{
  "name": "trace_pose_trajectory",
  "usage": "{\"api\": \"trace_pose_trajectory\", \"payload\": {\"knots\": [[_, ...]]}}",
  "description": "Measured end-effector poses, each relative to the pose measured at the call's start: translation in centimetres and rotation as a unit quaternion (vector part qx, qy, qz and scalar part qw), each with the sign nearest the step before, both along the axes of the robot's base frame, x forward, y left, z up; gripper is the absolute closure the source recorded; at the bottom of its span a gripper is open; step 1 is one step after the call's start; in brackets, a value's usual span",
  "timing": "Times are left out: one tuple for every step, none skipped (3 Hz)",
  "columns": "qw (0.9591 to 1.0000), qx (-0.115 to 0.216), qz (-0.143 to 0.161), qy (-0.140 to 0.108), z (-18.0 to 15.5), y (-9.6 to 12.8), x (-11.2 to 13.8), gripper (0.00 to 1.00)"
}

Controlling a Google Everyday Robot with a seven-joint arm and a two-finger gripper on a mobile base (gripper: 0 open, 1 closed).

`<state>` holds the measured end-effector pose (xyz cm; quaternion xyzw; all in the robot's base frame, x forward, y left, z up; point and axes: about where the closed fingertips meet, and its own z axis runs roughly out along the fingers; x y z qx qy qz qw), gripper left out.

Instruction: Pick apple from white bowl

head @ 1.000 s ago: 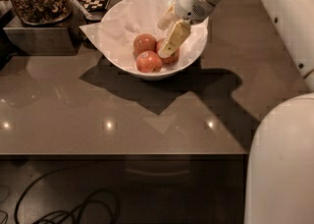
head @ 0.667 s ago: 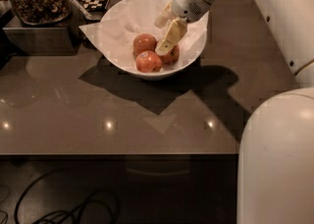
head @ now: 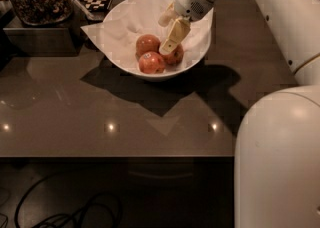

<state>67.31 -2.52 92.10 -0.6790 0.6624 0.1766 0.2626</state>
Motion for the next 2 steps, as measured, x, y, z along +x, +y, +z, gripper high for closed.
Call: {"api": "trace_pose_trajectory", "payload": {"knots": [[0.9999,-0.008,0.003,0.007,-0.8,-0.2,0.2,0.27],[0.9997,-0.009,0.005,0.021,-2.1,-0.3,0.3,0.27]]}}
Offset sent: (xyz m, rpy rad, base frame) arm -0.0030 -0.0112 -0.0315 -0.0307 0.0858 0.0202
